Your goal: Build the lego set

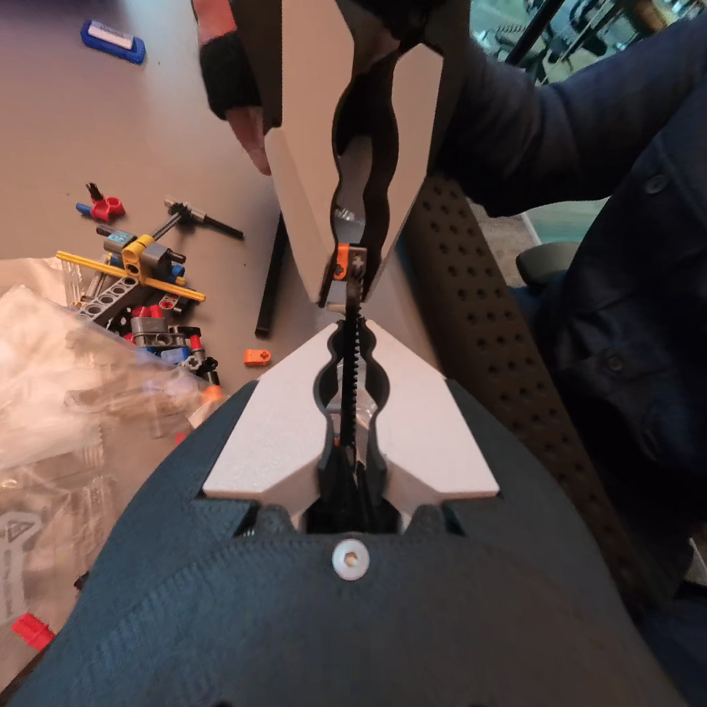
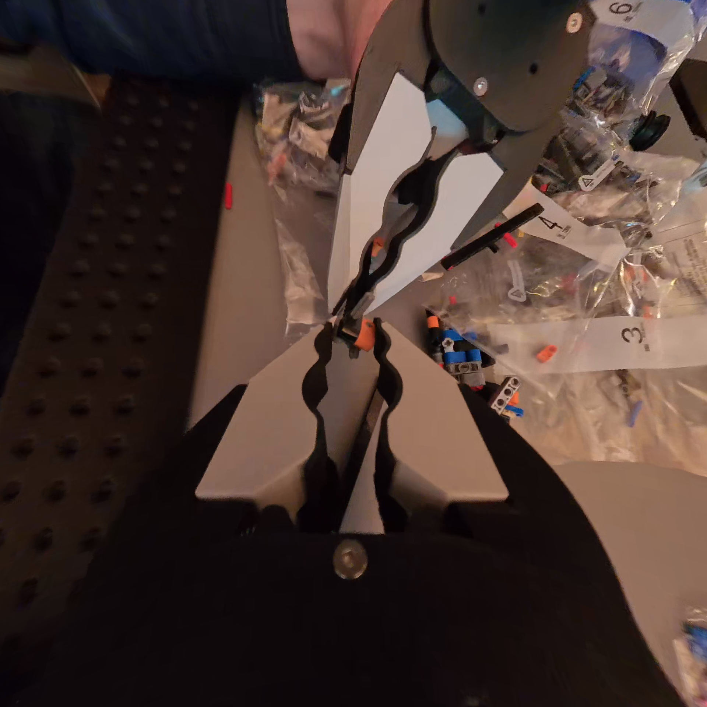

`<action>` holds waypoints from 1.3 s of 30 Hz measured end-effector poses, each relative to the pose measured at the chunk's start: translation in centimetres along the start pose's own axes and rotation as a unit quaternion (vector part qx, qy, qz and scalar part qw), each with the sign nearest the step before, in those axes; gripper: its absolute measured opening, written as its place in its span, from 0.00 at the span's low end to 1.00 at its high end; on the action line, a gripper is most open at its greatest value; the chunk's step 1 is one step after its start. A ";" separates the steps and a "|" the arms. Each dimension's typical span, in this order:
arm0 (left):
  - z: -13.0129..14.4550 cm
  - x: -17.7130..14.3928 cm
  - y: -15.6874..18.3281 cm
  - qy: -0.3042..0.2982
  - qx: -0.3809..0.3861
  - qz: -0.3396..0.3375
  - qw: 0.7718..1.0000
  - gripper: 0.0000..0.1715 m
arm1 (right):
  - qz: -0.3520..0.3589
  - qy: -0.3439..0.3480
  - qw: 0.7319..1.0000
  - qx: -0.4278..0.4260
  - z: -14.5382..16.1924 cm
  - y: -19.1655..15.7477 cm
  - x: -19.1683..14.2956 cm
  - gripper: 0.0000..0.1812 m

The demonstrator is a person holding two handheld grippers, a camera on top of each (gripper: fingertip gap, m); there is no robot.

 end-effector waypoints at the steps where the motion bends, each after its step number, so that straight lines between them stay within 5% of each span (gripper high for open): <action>1: -0.1 -0.2 -0.1 0.008 -0.002 -0.001 1.000 0.04 | -0.012 0.006 1.000 0.022 0.1 0.3 -0.1 0.11; 7: -1.4 -1.9 0.2 -0.013 0.080 -0.200 0.976 0.22 | -0.082 0.041 0.983 0.157 1.5 2.2 -0.5 0.11; 9: -1.4 -1.6 0.5 -0.065 0.123 -0.273 0.952 0.20 | -0.116 0.077 0.973 0.183 1.4 2.3 -0.9 0.11; 13: -1.0 -0.9 0.6 -0.119 0.146 -0.294 0.937 0.08 | -0.144 0.127 0.959 0.209 1.3 2.8 -1.8 0.11; 17: -0.8 -1.8 0.3 -0.084 0.091 -0.247 0.961 0.00 | -0.038 0.125 0.981 0.142 0.5 2.6 -2.7 0.15; 22: 0.1 -1.3 0.7 -0.053 0.033 -0.087 0.994 0.00 | 0.069 0.118 0.991 0.003 -1.1 0.8 -3.2 0.22; 39: 0.9 -0.6 1.0 0.013 -0.026 0.164 0.986 0.01 | 0.220 -0.008 0.957 -0.187 -2.6 -2.3 -0.8 0.14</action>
Point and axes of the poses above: each gripper's, where its closed fingertips meet, x out along the fingers, z out of its underside, y = z × x across the jaws, the point moved 8 cm from there along -x, back along the fingers, and after that the axes turned 13 degrees about -y, right-handed, at the moved point
